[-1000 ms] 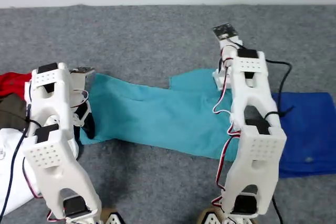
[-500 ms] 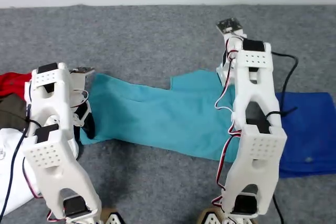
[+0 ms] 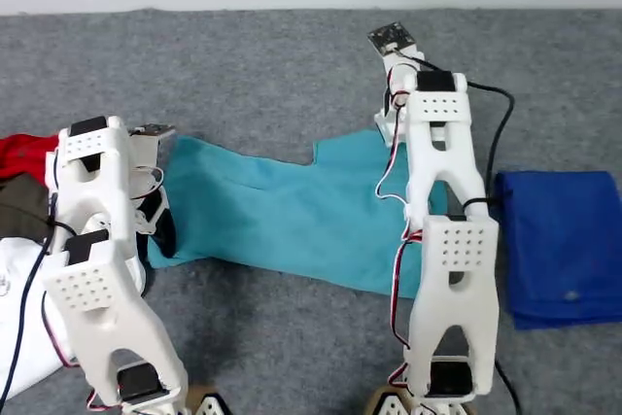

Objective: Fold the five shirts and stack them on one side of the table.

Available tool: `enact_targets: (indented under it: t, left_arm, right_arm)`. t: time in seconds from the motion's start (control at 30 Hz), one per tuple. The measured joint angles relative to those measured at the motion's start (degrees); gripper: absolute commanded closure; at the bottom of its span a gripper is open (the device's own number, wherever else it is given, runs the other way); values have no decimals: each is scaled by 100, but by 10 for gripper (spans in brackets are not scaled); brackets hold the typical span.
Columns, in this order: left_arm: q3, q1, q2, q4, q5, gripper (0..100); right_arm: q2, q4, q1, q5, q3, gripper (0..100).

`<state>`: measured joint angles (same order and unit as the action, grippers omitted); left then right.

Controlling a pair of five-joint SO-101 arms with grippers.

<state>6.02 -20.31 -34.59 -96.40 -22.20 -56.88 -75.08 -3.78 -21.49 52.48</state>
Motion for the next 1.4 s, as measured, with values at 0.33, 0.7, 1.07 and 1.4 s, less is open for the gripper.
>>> enact_targets:
  t: [0.33,0.7,1.07,1.4]
  left_arm:
    - [0,0,0,0,0,845]
    - [185,0,-352,-53,0,847]
    - [229,0,-404,-53,0,845]
    - [993,-9,-510,-264,0,845]
  right_arm:
    - [-1134,-844,9,-9,1802,990]
    - [-1248,-2532,88,-18,4053,990]
    - [-1257,-2541,835,-18,4053,989]
    - [-2224,-2110,914,-18,4062,924]
